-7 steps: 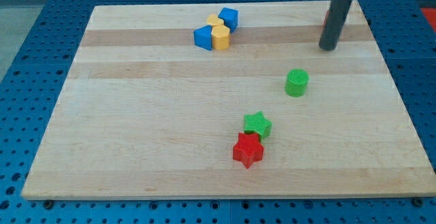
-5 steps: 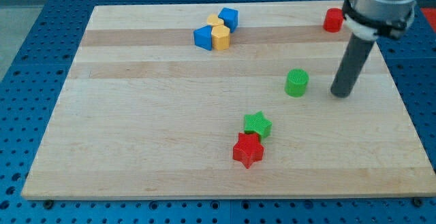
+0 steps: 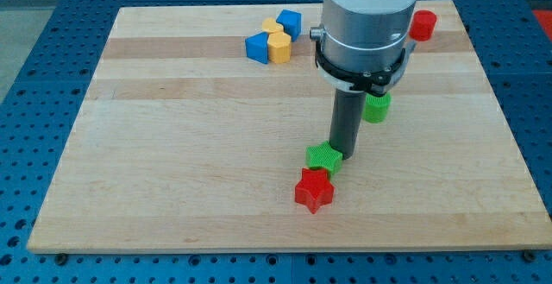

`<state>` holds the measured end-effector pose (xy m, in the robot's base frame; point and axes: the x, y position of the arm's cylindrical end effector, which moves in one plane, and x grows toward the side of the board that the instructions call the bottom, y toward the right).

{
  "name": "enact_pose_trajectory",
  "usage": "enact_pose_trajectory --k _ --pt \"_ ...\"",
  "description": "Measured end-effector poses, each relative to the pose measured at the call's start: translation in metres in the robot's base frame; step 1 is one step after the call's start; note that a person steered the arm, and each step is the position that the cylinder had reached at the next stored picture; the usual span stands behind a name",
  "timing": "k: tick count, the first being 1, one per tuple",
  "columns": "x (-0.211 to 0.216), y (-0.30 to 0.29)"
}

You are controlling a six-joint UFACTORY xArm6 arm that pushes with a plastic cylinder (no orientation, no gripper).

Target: Slide the green star and red star towards down

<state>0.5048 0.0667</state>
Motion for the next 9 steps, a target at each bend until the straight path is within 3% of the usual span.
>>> enact_pose_trajectory --k 5,6,7,9 --pt "0.0 -0.041" --pt "0.0 -0.077" --pt "0.022 -0.122" --pt "0.049 -0.145"
